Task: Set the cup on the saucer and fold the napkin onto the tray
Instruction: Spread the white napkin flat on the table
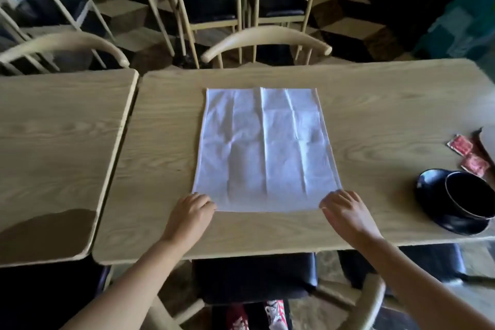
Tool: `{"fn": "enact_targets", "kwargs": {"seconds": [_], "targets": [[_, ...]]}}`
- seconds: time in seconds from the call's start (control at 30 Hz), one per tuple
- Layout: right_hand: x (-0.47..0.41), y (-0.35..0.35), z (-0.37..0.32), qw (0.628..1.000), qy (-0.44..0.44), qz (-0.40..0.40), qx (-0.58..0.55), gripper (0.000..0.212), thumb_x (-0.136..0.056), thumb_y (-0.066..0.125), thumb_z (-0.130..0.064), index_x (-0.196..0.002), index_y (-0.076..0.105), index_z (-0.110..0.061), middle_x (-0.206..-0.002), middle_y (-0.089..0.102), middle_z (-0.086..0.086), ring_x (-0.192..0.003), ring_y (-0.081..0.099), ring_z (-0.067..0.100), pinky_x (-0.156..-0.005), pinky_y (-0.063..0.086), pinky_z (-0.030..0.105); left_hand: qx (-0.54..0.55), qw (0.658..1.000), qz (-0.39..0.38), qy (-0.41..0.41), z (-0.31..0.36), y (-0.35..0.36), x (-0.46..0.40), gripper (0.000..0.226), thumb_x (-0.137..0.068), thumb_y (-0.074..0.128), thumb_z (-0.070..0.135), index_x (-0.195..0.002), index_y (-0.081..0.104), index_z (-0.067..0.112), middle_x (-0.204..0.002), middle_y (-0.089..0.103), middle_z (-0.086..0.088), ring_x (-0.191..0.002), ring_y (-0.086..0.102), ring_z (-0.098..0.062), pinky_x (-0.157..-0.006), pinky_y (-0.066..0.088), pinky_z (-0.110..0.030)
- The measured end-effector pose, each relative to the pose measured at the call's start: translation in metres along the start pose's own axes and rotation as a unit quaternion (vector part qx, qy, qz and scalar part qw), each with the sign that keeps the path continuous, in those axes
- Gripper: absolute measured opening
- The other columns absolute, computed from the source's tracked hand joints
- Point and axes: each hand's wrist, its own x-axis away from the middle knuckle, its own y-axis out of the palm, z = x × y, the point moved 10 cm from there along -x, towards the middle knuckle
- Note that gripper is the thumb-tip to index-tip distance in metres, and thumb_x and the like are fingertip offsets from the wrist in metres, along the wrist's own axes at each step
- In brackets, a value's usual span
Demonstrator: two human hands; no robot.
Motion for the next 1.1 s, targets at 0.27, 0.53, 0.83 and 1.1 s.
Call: {"fn": "enact_targets", "kwargs": {"seconds": [0.27,0.53,0.83,1.1], "targets": [[0.051,0.038,0.0,0.995,0.089,-0.031,-0.035,0.027,-0.057,0.072,0.012,-0.074,0.064,-0.007,-0.075,0.062,0.007,-0.07,0.057,0.031,-0.056,0.049,0.036,0.049,0.997,0.021,-0.057,-0.006,0.024,0.061,0.02,-0.086,0.048,0.016,-0.074,0.064,0.012,-0.074,0.062,0.001,-0.075,0.054,-0.014,-0.07,0.041,-0.024],[0.081,0.035,-0.008,0.993,0.104,-0.009,-0.06,0.011,-0.073,0.063,0.002,-0.079,0.067,-0.006,-0.078,0.063,0.008,-0.073,0.059,0.033,-0.059,0.052,0.04,0.069,0.995,0.048,-0.05,0.001,0.022,0.093,0.015,-0.088,0.053,0.011,-0.079,0.065,0.009,-0.078,0.064,-0.003,-0.077,0.056,-0.015,-0.072,0.048,-0.028],[0.022,0.031,-0.048,0.986,0.154,0.036,-0.052,0.041,-0.091,0.039,-0.023,-0.127,0.054,-0.01,-0.132,0.055,0.014,-0.127,0.041,0.028,-0.103,0.032,0.045,0.091,0.99,0.058,-0.091,0.045,0.02,0.021,0.042,-0.093,0.036,0.021,-0.131,0.047,0.008,-0.136,0.051,-0.011,-0.129,0.037,-0.022,-0.108,0.025,-0.046],[-0.01,0.111,-0.047,0.974,0.166,-0.151,-0.014,0.058,-0.089,0.024,-0.044,-0.146,0.02,-0.029,-0.156,0.016,0.003,-0.144,0.01,0.02,-0.115,0.001,0.041,-0.02,0.979,-0.138,-0.149,0.031,0.106,-0.014,0.063,-0.084,0.026,0.055,-0.144,0.02,0.035,-0.156,0.016,-0.002,-0.144,0.011,-0.025,-0.11,0.006,-0.061]]}}
